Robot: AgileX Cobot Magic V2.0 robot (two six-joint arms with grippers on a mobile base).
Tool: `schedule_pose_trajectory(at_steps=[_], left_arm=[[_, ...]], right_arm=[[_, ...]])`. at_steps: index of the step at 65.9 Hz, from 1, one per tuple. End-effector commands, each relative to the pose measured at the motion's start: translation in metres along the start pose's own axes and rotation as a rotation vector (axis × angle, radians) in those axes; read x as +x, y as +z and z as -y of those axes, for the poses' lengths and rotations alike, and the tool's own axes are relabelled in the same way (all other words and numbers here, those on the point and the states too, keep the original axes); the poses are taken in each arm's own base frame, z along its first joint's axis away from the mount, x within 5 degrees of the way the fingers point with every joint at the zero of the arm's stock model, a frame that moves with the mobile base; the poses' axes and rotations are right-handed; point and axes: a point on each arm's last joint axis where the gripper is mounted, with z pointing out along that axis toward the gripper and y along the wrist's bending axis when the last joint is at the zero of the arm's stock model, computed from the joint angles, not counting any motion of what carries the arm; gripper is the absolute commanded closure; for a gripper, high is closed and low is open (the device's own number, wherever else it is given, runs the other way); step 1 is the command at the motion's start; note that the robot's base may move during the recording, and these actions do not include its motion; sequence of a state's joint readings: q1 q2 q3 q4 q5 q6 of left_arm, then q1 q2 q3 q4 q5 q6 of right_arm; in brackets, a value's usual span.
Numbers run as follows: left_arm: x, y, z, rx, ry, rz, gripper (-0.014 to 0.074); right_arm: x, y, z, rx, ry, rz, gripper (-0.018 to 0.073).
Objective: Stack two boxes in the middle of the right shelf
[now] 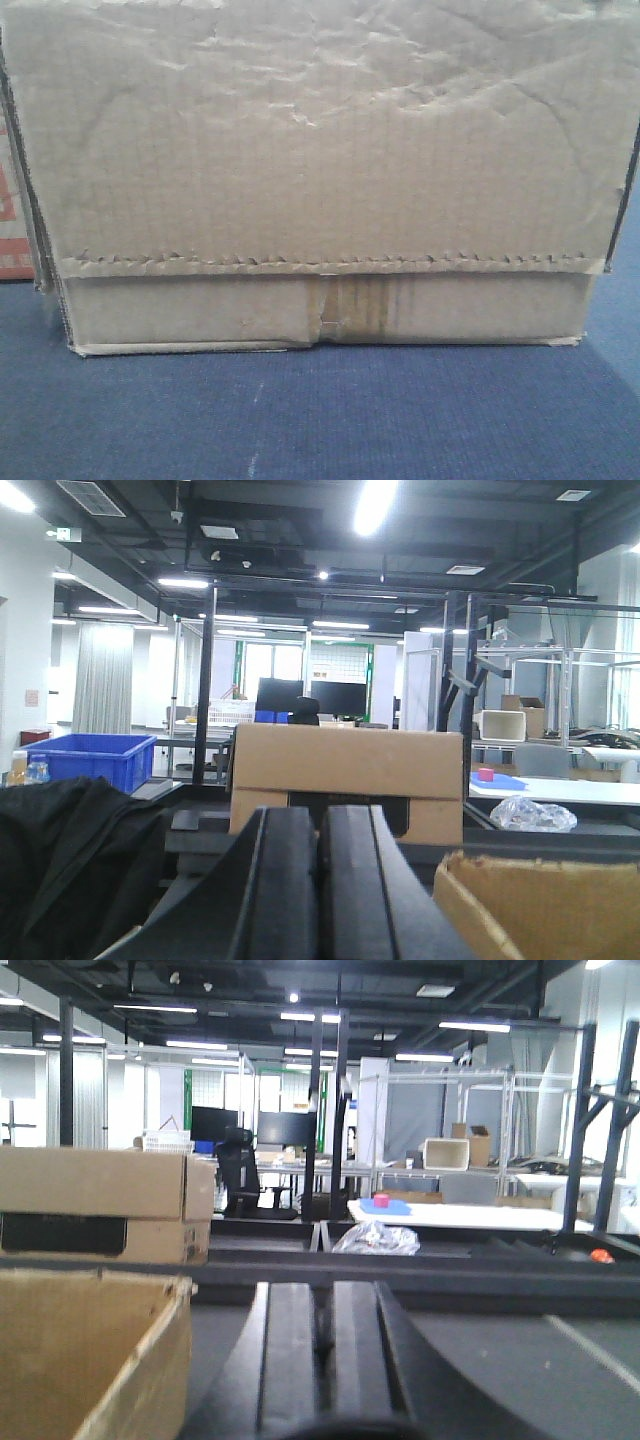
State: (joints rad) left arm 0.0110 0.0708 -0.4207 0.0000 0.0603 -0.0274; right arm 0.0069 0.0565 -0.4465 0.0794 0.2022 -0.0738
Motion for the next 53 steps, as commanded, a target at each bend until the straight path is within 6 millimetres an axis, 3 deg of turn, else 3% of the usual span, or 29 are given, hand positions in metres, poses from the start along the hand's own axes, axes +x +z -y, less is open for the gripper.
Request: schedule_pose_trajectory(at_steps=[1, 6, 14, 22, 30, 39, 53], left_arm=[[-0.025, 0.012, 0.0, -0.008, 0.012, -0.067, 0.0707], [-0.04, 0.025, 0.001, -0.011, 0.014, -0.136, 0.0694], [-0.048, 0.055, 0.0, -0.023, 0.036, -0.336, 0.0543], [-0.042, 0.08, 0.0, 0.004, 0.098, -0.443, 0.0321], [-0.029, 0.096, 0.005, 0.045, 0.101, -0.513, 0.0151], [-0.014, 0.113, 0.007, 0.054, 0.099, -0.603, 0.0067], [-0.002, 0.159, 0.01, 0.044, 0.109, -0.813, 0.006]], right_arm=[[-0.029, 0.01, 0.0, -0.006, -0.018, -0.051, 0.0662], [-0.05, 0.029, 0.0, -0.01, -0.018, -0.106, 0.0565], [-0.065, 0.064, 0.0, -0.013, -0.017, -0.197, 0.0351], [-0.057, 0.098, 0.0, -0.014, -0.015, -0.296, 0.0141], [-0.043, 0.119, 0.0, -0.015, -0.014, -0.374, -0.0011], [-0.033, 0.131, 0.001, -0.015, -0.013, -0.424, -0.0009], [-0.031, 0.134, 0.0, -0.017, -0.012, -0.427, -0.0009]])
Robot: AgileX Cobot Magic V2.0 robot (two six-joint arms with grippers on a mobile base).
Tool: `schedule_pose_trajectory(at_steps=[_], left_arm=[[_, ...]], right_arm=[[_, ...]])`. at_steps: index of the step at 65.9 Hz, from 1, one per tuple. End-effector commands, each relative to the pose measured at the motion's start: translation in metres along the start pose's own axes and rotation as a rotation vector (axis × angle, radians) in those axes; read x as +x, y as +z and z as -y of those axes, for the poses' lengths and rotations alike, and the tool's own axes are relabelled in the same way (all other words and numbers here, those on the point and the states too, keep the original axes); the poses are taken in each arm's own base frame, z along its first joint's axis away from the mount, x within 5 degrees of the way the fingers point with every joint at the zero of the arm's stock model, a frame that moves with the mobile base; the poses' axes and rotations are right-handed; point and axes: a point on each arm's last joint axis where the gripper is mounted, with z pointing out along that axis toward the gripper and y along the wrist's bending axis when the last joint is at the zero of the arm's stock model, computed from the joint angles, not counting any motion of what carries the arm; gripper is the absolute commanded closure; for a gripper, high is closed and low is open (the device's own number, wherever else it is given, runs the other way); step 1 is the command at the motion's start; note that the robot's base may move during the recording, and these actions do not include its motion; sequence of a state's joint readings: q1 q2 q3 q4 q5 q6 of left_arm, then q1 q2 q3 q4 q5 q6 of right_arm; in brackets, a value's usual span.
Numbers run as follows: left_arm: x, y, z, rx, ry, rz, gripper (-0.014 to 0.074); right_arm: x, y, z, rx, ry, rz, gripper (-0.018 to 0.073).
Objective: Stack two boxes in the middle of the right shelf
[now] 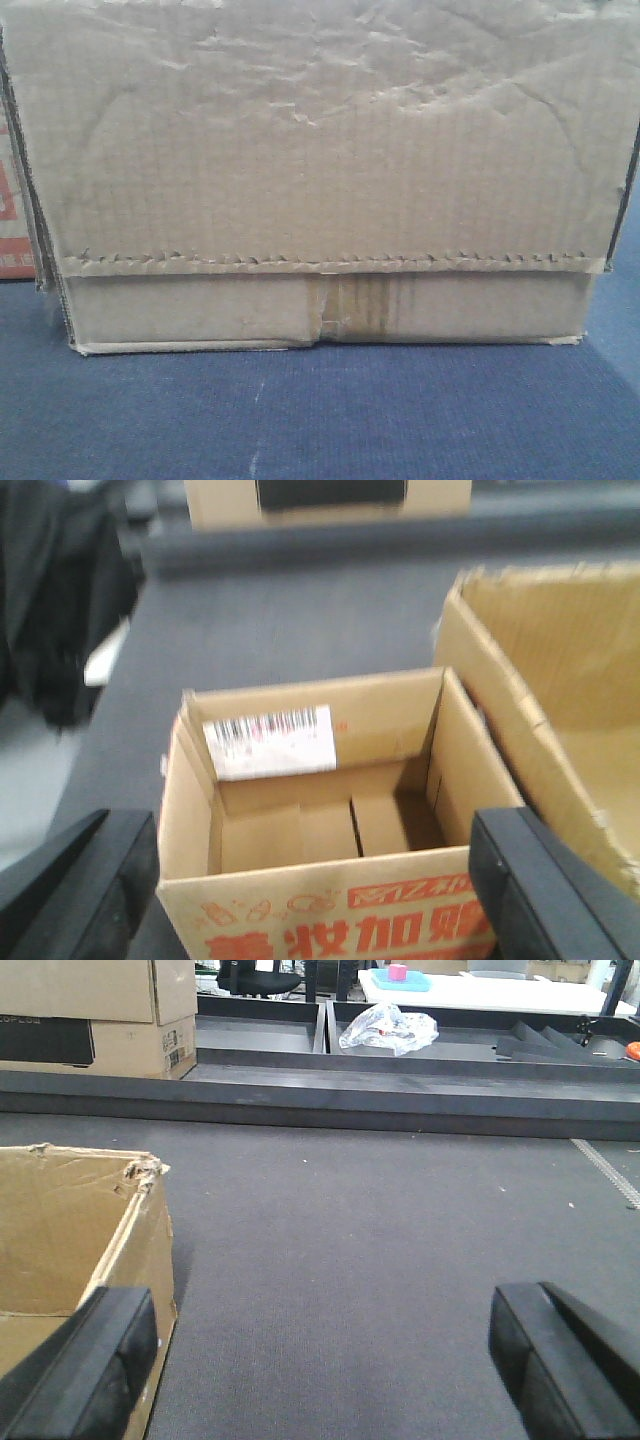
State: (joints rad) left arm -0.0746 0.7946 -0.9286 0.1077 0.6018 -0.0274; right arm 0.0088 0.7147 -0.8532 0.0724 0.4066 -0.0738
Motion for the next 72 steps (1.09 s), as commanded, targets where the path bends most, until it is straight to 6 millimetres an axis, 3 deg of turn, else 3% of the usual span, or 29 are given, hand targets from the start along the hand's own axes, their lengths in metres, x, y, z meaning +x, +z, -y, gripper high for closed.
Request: schedule_pose_trajectory(at_steps=[1, 12, 28, 35, 52, 72], left_arm=[[-0.015, 0.016, 0.001, 0.004, 0.002, -0.074, 0.006], [-0.048, 0.058, -0.012, -0.026, -0.061, -0.24, 0.0069], [-0.073, 0.114, -0.058, -0.035, -0.064, -0.409, 0.0069], [-0.064, 0.141, -0.079, -0.04, -0.05, -0.52, 0.0069], [-0.022, 0.203, -0.092, -0.005, -0.037, -0.707, 0.0069], [0.011, 0.244, -0.095, 0.022, -0.06, -0.806, 0.0069]], right_arm=[[-0.004, -0.001, 0.0, 0.001, -0.012, 0.028, -0.0009], [-0.004, -0.001, 0.0, 0.001, -0.012, 0.028, -0.0009], [-0.004, -0.001, 0.0, 0.001, -0.012, 0.028, -0.0009], [-0.004, -0.001, 0.0, 0.001, -0.012, 0.028, -0.0009], [-0.004, -0.001, 0.0, 0.001, -0.012, 0.028, -0.0009], [-0.004, -0.001, 0.0, 0.001, -0.012, 0.028, -0.0009]])
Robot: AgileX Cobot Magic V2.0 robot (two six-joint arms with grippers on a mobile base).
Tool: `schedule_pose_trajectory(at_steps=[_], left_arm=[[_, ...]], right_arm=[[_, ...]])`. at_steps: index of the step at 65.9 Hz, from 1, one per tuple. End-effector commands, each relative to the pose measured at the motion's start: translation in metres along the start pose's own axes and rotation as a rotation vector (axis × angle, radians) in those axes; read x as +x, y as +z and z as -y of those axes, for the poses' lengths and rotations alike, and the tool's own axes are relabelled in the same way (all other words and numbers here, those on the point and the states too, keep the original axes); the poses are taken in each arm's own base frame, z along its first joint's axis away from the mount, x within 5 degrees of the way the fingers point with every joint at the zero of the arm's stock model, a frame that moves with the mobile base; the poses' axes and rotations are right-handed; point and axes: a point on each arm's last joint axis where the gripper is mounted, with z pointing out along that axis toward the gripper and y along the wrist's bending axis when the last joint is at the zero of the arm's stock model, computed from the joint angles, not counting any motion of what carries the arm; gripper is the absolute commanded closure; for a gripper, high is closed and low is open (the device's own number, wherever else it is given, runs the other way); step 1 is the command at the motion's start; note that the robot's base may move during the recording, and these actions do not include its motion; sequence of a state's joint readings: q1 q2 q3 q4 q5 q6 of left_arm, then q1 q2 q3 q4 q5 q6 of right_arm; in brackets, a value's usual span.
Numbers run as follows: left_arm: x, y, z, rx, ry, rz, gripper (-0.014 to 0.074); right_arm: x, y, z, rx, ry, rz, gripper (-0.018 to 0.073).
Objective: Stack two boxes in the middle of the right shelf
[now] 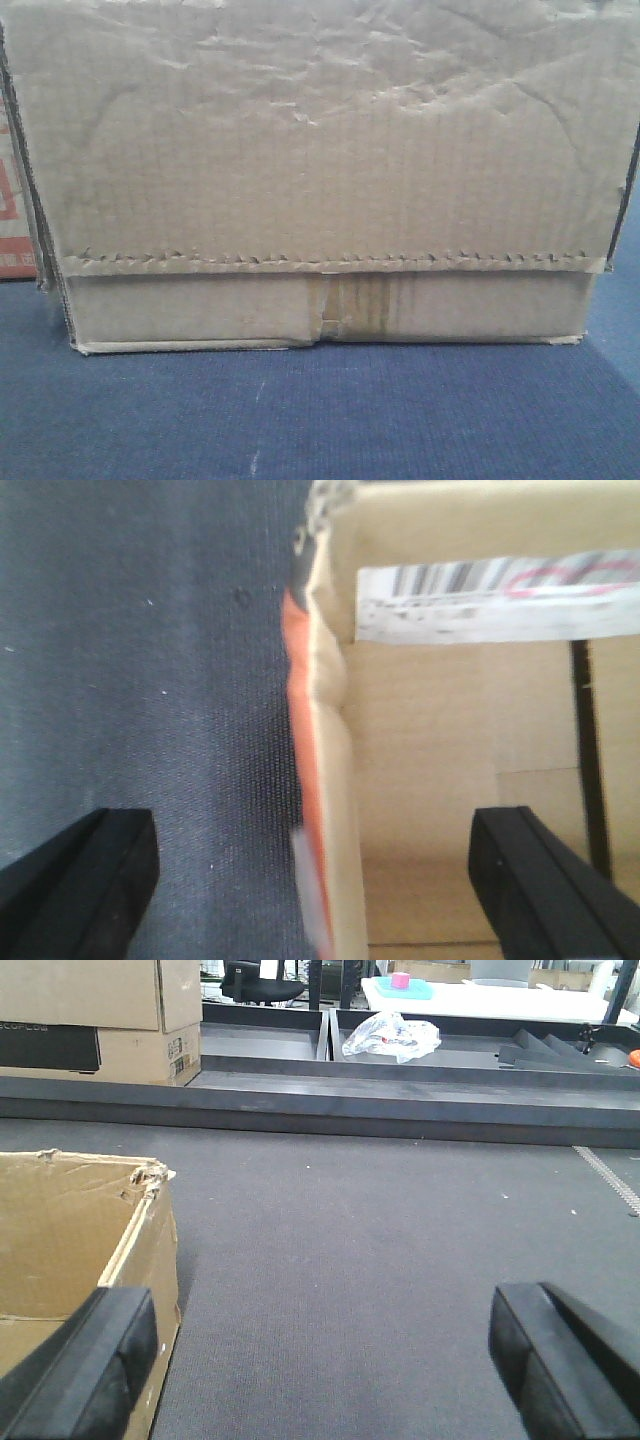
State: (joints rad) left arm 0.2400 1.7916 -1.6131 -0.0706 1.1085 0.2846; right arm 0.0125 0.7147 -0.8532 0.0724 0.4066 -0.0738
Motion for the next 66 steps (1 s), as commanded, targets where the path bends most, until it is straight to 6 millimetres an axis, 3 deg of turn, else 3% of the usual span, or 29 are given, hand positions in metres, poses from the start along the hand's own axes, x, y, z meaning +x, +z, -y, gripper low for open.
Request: schedule_pose_trajectory(at_steps=[1, 7, 14, 21, 28, 36, 47, 53, 66], left_arm=[[-0.004, 0.006, -0.002, 0.009, -0.007, 0.009, 0.0069], [-0.004, 0.008, -0.002, 0.01, -0.008, 0.006, 0.0077], [-0.004, 0.008, -0.002, 0.01, -0.008, 0.006, 0.0165], [-0.004, 0.008, -0.002, 0.011, -0.008, 0.001, 0.0374], [-0.002, 0.008, -0.001, 0.017, -0.008, -0.019, 0.071], [-0.002, 0.002, -0.001, 0.014, -0.015, -0.007, 0.0708], [0.0, -0.031, -0.003, -0.052, -0.057, 0.061, 0.0708], [0.001, -0.061, -0.004, -0.095, -0.083, 0.132, 0.0708], [0.008, -0.153, 0.004, -0.143, -0.141, 0.394, 0.0708]], right_arm=[[-0.004, -0.001, 0.0, 0.005, -0.011, 0.028, -0.0009], [-0.004, -0.001, 0.0, 0.005, -0.011, 0.028, -0.0009], [-0.004, -0.001, 0.0, 0.005, -0.011, 0.026, -0.0009], [-0.004, -0.001, 0.0, 0.005, -0.011, 0.024, -0.0009], [-0.004, -0.001, 0.0, 0.005, -0.011, 0.024, -0.0009], [-0.004, -0.001, 0.0, 0.005, -0.011, 0.024, -0.0009], [-0.003, -0.001, 0.0, 0.004, -0.011, 0.018, -0.0009], [-0.003, -0.001, 0.0, 0.004, -0.011, 0.018, -0.0009], [-0.003, -0.001, -0.002, -0.014, -0.014, 0.018, -0.0009]])
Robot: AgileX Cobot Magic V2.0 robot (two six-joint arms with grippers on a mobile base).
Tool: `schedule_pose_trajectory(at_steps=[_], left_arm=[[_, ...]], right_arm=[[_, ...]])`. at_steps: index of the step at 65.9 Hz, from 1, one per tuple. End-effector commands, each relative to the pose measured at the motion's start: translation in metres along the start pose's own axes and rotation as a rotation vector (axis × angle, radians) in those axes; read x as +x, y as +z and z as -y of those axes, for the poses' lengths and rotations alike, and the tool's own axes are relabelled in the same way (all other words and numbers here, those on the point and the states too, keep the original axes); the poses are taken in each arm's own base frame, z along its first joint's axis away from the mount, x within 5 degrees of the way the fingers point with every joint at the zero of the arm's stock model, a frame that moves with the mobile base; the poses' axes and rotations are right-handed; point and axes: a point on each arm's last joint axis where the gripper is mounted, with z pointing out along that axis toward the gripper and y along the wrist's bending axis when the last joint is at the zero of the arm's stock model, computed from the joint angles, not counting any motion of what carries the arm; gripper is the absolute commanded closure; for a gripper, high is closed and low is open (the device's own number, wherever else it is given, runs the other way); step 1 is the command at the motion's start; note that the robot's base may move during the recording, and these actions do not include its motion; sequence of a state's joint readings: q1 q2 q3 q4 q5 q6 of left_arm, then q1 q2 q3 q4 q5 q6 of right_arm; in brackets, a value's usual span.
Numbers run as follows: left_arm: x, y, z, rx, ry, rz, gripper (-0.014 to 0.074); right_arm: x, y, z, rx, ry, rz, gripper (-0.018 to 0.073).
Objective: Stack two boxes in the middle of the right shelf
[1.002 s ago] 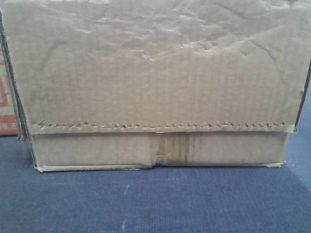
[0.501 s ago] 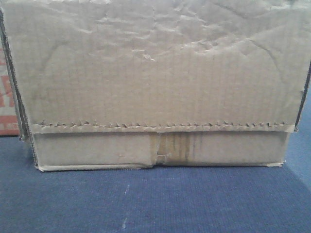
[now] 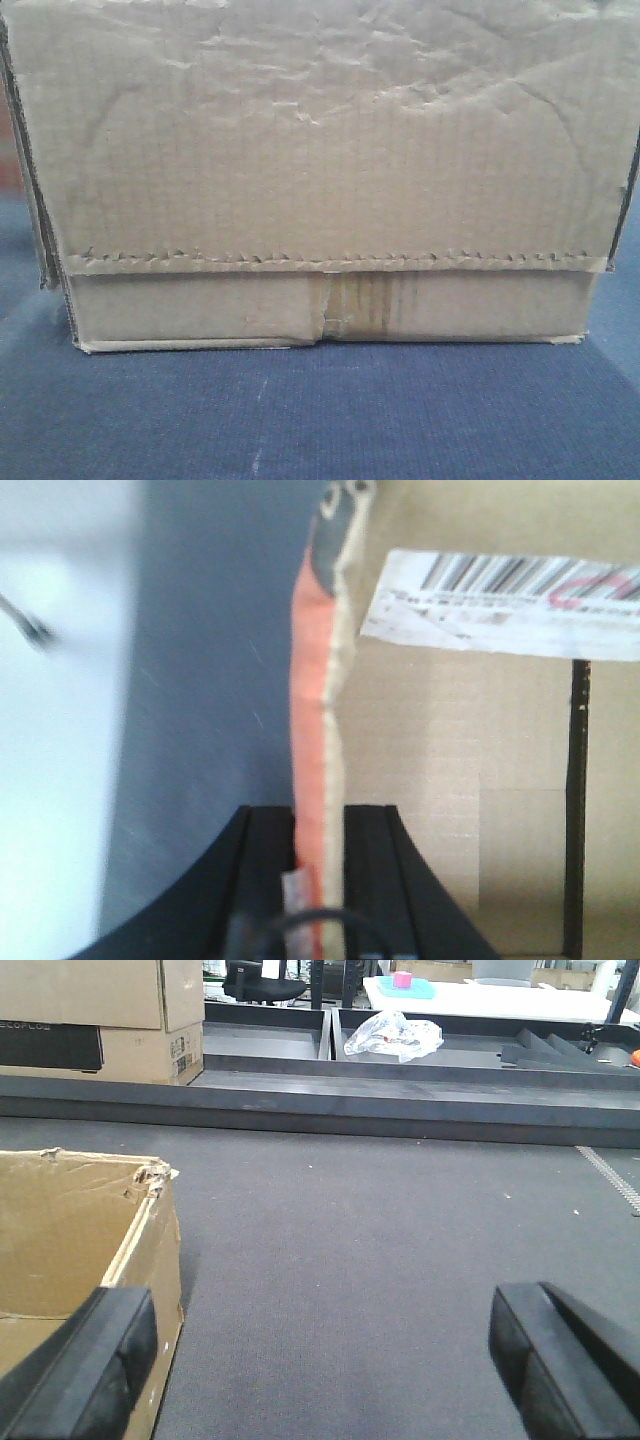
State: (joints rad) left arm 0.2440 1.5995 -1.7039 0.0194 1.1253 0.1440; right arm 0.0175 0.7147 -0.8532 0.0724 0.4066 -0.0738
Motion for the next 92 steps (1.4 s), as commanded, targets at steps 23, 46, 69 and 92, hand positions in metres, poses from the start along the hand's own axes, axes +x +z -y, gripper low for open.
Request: schedule_pose_trajectory(at_steps=[23, 46, 69, 92], left_arm=[[-0.02, -0.178, 0.037, 0.192, -0.064, 0.534, 0.0708], [-0.022, -0.176, 0.141, 0.554, 0.052, 0.465, 0.0708], [-0.034, -0.101, 0.206, 0.522, 0.057, 0.276, 0.0708], [-0.03, -0.049, 0.228, 0.488, 0.088, 0.089, 0.0708]], right_arm=[[-0.003, -0.001, -0.005, -0.031, -0.017, 0.017, -0.0009], [-0.003, -0.001, -0.005, -0.033, -0.017, 0.017, -0.0009], [-0.003, -0.001, -0.009, -0.062, -0.023, 0.017, -0.0009], [-0.003, -0.001, -0.009, -0.062, -0.023, 0.017, -0.0009]])
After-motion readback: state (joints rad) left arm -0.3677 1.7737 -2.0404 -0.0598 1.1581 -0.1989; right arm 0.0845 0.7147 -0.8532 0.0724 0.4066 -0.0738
